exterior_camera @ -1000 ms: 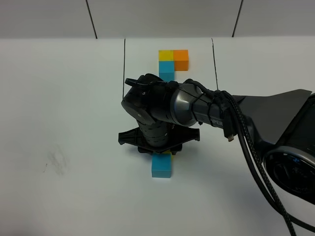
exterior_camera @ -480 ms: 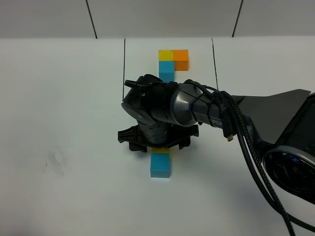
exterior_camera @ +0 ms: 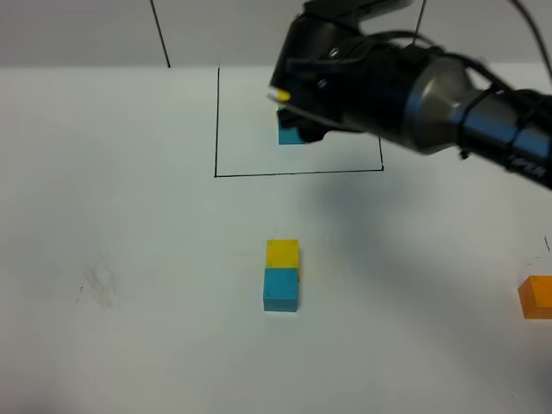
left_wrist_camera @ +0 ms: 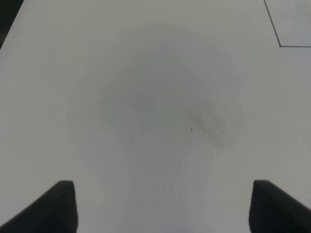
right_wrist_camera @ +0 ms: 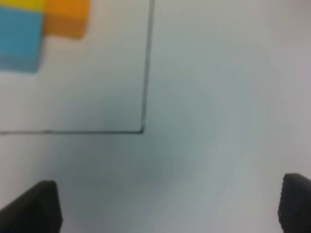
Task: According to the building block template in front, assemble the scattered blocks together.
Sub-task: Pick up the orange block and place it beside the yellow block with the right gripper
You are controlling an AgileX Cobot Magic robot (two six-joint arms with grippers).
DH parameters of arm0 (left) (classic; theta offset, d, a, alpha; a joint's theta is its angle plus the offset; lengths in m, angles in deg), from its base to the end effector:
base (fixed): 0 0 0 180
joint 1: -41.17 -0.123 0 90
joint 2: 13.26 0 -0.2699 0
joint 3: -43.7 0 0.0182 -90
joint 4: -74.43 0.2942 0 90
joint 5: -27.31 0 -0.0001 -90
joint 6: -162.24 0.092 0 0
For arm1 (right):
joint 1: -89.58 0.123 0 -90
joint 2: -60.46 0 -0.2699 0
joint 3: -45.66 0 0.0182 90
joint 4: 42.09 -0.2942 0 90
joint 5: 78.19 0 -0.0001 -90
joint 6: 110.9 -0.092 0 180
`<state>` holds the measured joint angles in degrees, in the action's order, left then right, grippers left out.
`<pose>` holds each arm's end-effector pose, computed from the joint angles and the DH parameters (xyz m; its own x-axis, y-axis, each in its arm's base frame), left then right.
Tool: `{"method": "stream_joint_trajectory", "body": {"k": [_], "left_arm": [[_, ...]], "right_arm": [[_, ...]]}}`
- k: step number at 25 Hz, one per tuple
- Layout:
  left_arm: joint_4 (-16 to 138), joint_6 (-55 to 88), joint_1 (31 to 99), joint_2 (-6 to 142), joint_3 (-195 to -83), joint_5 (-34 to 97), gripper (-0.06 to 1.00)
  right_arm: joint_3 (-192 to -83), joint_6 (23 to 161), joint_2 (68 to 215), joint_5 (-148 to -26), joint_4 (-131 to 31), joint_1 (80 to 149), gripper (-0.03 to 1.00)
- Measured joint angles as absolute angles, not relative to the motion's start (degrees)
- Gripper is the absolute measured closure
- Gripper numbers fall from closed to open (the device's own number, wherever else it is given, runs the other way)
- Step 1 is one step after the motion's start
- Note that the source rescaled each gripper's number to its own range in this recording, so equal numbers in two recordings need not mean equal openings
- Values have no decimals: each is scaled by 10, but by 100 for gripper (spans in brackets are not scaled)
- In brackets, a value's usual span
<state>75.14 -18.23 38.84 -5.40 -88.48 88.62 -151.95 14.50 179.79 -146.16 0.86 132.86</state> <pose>0.0472 0.0029 0.2990 -0.4533 -0.0207 -0.8911 -0.0514 0.9987 0.0029 0.3638 0.2627 0.2482 -0.7960 -0.1334 -0.5905 0.0799 0.9438 -0.3208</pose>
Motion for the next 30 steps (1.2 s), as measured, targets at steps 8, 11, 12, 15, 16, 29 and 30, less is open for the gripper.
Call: {"method": "stream_joint_trajectory", "body": {"k": [8,11,12,15,16,29,30], "left_arm": [[751,-182,388,-54,-885,886,40],[751,-182,388,-54,-885,886,40],[751,-182,388,-54,-885,886,40],[751,-182,388,-54,-885,886,40],[751,-182,388,-54,-885,886,40],[751,-182,388,-54,-885,886,40],[751,-182,388,-54,-885,886,40]], "right_arm": [[-1499,334,1654,-1476,-63,1165,15],[-1492,394,1612,-1477,-78,1112,15],[-1492,414,1598,-1477,-83,1091,15],[-1492,500,1560,-1477,-109,1020,15],[-1491,530,1548,-1477,-120,992,15],[-1314,805,1401,-1481,-360,754,21],[-1290,806,1394,-1481,-367,754,22]]}}
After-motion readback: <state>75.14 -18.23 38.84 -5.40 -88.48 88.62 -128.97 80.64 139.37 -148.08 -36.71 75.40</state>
